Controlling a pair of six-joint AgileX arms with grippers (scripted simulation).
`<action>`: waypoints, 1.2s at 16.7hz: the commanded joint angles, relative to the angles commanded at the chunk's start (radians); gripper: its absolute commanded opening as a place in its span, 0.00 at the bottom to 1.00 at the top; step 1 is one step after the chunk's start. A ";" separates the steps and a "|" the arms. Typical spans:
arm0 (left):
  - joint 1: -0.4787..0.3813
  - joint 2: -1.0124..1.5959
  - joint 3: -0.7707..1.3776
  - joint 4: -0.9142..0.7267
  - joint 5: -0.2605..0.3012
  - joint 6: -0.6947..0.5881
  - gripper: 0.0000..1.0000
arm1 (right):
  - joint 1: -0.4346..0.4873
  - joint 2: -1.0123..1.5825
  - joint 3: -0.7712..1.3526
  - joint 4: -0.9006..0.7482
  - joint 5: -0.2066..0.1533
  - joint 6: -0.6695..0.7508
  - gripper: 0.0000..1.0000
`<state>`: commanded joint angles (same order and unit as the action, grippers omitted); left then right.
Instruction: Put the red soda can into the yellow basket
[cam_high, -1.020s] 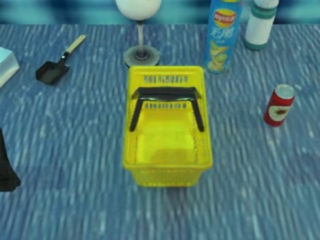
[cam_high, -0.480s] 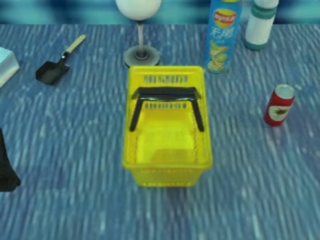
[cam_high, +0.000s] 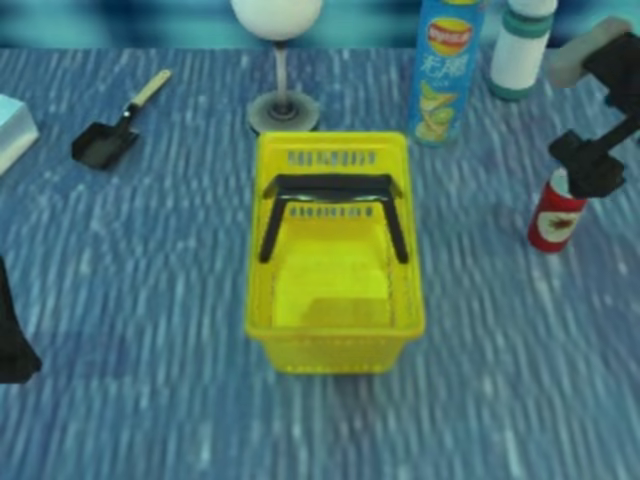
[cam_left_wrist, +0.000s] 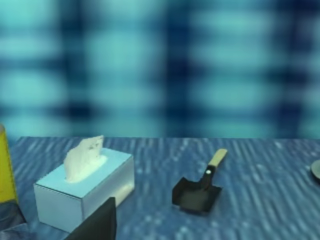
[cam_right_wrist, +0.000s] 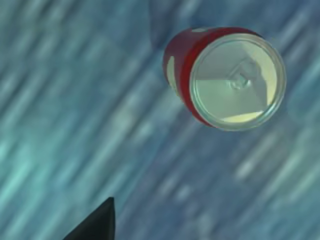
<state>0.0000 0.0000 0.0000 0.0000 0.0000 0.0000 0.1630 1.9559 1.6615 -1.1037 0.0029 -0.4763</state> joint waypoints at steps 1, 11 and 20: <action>0.000 0.000 0.000 0.000 0.000 0.000 1.00 | 0.006 0.076 0.068 -0.038 0.000 -0.018 1.00; 0.000 0.000 0.000 0.000 0.000 0.000 1.00 | 0.028 0.323 0.304 -0.153 0.001 -0.079 1.00; 0.000 0.000 0.000 0.000 0.000 0.000 1.00 | 0.029 0.357 0.170 0.017 0.001 -0.078 1.00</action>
<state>0.0000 0.0000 0.0000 0.0000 0.0000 0.0000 0.1920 2.3134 1.8314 -1.0871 0.0043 -0.5544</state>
